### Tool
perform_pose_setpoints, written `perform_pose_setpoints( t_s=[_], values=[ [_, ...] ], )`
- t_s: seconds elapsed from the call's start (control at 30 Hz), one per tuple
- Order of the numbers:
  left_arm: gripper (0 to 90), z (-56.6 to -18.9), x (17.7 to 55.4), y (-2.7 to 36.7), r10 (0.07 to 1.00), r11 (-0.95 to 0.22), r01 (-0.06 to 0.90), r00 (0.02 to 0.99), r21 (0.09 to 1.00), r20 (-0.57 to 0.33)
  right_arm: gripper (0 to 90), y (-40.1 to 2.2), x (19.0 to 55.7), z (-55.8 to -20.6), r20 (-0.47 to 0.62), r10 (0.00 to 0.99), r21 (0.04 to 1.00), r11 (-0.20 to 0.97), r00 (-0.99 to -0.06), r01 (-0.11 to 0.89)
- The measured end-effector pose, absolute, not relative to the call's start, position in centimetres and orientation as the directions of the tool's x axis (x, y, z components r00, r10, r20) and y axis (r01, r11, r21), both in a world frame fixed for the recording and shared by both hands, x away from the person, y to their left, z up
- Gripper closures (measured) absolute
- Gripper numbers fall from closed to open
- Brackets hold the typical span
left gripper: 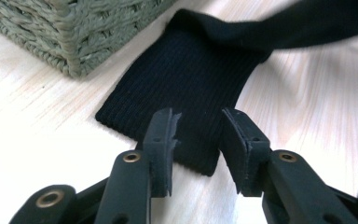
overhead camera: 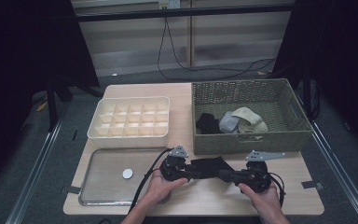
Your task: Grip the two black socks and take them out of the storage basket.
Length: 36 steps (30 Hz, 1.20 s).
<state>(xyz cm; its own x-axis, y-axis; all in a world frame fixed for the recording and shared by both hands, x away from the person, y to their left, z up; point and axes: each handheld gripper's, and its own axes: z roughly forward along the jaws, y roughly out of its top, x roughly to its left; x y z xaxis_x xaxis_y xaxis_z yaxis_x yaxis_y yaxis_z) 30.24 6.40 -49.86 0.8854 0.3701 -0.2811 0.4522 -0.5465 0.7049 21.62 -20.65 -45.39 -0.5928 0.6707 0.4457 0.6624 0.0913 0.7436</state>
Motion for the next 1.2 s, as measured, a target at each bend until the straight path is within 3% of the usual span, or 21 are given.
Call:
perform_pose_setpoints(
  t_s=[0.5,1.2],
  values=[
    [83.8,-50.1,30.2,7.1,0.375,-0.554,0.458,0.883,0.695,-0.283,87.9,-23.2,21.9,-44.6,0.446,0.709,0.758,0.026,-0.547,0.652],
    [86.2,-49.8,29.0,10.0,0.379,-0.574,0.458,0.883,0.678,-0.276,87.8,-27.4,22.1,-45.2,0.438,0.786,0.749,-0.051,-0.436,0.661]
  ],
)
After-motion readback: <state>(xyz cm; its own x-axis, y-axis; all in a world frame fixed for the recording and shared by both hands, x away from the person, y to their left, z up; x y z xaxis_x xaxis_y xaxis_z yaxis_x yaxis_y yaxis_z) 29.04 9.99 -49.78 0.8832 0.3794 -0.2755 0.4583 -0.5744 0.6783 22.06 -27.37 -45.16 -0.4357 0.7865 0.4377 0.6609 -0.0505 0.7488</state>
